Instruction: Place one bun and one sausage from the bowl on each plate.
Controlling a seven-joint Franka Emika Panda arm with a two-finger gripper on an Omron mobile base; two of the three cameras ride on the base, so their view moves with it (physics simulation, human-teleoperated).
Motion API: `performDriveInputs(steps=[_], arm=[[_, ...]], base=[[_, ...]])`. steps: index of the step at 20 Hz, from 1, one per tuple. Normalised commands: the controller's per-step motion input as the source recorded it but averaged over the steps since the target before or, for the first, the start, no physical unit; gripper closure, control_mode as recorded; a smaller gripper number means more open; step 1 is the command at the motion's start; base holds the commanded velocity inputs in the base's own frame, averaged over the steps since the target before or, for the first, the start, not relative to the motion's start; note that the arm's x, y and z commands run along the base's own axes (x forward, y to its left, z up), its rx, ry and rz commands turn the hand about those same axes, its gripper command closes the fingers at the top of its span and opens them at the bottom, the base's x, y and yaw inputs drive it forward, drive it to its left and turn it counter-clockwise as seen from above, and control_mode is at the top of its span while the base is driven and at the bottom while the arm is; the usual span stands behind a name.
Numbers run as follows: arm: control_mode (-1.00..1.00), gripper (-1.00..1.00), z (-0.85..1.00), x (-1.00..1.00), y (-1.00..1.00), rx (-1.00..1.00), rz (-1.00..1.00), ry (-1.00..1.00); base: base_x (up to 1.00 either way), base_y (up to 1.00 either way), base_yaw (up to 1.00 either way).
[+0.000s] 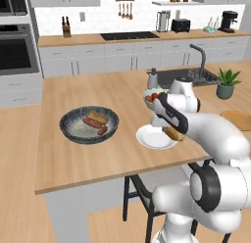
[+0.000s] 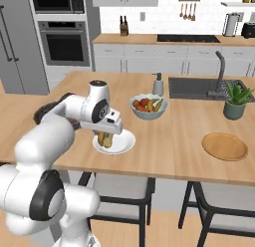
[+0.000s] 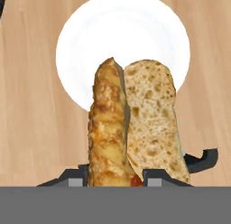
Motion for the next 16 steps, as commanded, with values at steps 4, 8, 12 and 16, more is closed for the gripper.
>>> performDriveInputs(steps=[4, 8, 12, 16], arm=[[-1.0, 1.0, -0.4, 0.91, -0.01, 0.0, -0.02, 0.0], [-1.0, 1.0, -0.44, 0.48, -0.19, -0.01, -0.01, 0.0], [-1.0, 1.0, -0.48, 0.38, -0.24, 0.0, 0.0, 0.0], [-1.0, 1.0, -0.43, 0.25, -0.14, -0.01, 0.0, 0.0]], base=[[0.0, 0.0, 0.0], [0.0, 0.0, 0.0], [0.0, 0.0, 0.0], [0.0, 0.0, 0.0]])
